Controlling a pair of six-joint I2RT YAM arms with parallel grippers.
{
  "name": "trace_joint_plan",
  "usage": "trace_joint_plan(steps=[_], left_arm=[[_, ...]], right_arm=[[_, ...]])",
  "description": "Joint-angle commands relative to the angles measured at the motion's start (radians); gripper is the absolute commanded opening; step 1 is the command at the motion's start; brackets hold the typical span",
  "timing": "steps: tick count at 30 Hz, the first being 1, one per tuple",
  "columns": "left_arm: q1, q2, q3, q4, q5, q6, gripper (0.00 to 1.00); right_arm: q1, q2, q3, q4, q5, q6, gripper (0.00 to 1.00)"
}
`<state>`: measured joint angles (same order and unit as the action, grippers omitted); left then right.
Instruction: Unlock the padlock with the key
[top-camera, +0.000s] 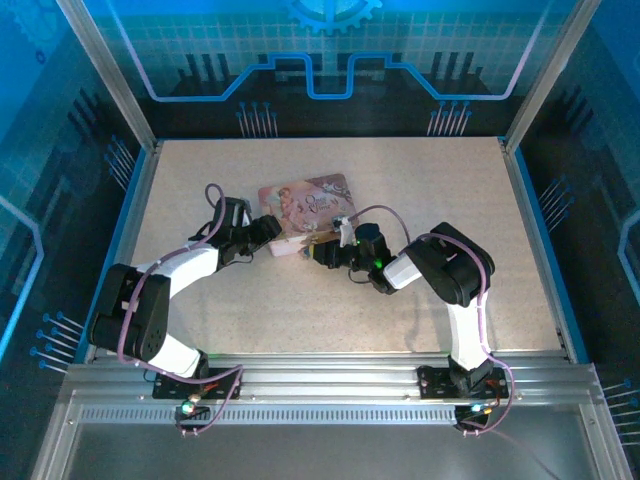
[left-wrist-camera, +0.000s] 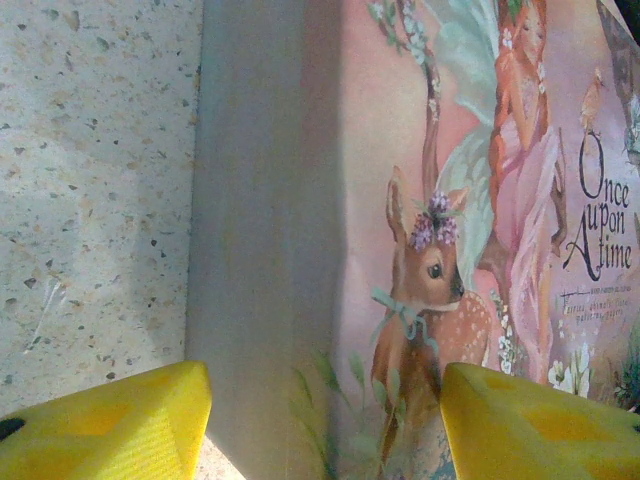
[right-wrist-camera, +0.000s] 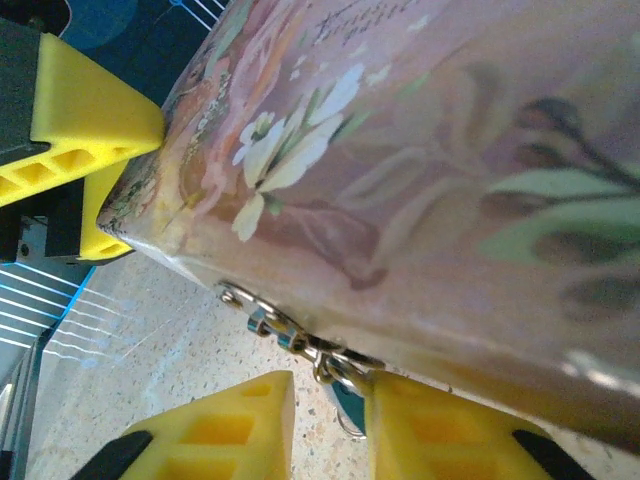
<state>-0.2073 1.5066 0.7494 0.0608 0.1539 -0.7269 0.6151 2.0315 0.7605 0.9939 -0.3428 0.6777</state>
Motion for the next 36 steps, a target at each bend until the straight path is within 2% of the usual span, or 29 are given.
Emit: trace_joint_plan(steps=[1, 5, 14, 36], left_arm=[[0.003, 0.016, 0.002, -0.003, 0.019, 0.011, 0.63], [0.003, 0.013, -0.001, -0.001, 0.019, 0.009, 0.63], [0.003, 0.007, -0.01, 0.004, 0.017, 0.007, 0.63], [-0.036, -0.057, -0.108, 0.031, 0.015, -0.036, 0.63]], right_arm=[[0.014, 0.011, 0.021, 0.012, -0.011, 0.002, 0.2], [0.013, 0.008, 0.023, 0.0, -0.005, 0.004, 0.11], [0.014, -0.002, 0.007, 0.0, 0.021, 0.03, 0.01], [-0.009, -0.048, -0.088, 0.113, 0.088, 0.206, 0.0]])
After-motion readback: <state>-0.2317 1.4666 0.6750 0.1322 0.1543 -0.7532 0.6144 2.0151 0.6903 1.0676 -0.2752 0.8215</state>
